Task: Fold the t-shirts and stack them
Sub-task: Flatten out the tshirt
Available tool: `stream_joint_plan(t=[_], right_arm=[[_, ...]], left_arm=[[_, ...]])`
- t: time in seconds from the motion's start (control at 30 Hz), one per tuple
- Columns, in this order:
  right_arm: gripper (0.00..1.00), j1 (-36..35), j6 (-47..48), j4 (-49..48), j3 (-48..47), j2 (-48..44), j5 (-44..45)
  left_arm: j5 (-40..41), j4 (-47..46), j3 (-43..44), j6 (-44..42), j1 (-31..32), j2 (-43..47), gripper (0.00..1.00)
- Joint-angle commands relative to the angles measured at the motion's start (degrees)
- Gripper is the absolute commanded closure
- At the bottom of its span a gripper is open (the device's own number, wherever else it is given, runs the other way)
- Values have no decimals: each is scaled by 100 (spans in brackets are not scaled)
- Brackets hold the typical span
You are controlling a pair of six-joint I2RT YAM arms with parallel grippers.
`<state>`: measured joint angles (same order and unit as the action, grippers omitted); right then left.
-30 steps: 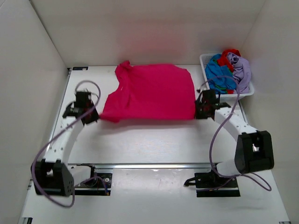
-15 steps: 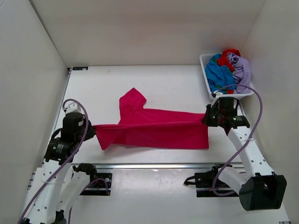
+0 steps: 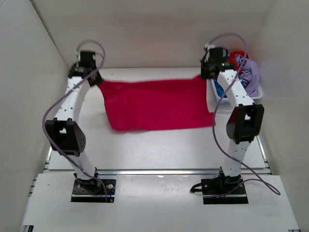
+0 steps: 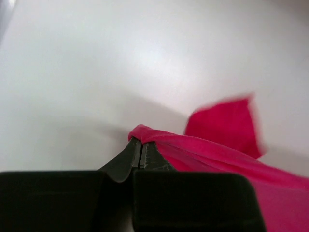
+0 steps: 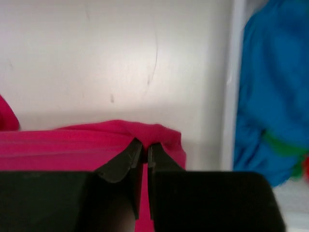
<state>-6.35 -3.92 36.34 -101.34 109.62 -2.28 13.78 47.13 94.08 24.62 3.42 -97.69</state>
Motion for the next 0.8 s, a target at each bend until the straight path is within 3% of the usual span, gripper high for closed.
stream_joint_plan(t=[0.0,0.03,0.07,0.1,0.23,0.3,0.37,0.43,0.47,0.53,0.57,0.67,0.77], right_arm=[[100,-147,531,538,-3188,557,948],[100,-243,576,741,-3721,708,1027],[100,-244,586,587,-3770,562,976],[100,-261,603,228,-3266,186,958],[100,-262,779,-530,-1716,-1011,1021],[100,-87,595,-837,-525,-1634,661],[100,-103,559,-1057,459,-2021,563],[100,-165,533,-1163,1638,-2426,589],[100,-200,489,-1155,1887,-2524,423],[100,-322,427,-1129,2922,-2770,281],[100,-367,419,-1094,3162,-2797,333],[99,-587,33,-796,4032,-2877,378],[98,-700,-477,-602,4621,-3270,133]], left_arm=[[967,810,3480,-431,-202,-589,100],[1195,1319,4268,-597,-106,-976,100],[1049,1168,4572,-538,-209,-754,100],[830,566,3949,-607,-341,-221,100],[1584,464,3698,-1178,-254,757,100],[1338,402,2988,-1187,-333,1197,100],[1635,664,2441,-1188,8,1497,100],[1654,762,1146,-1092,184,2101,100],[1428,632,677,-1004,159,2357,100],[891,411,-1172,-714,27,3252,100],[559,297,-1643,-530,10,3456,100],[-320,42,-4136,-117,167,4475,100],[-762,103,-5379,253,474,5004,100]])
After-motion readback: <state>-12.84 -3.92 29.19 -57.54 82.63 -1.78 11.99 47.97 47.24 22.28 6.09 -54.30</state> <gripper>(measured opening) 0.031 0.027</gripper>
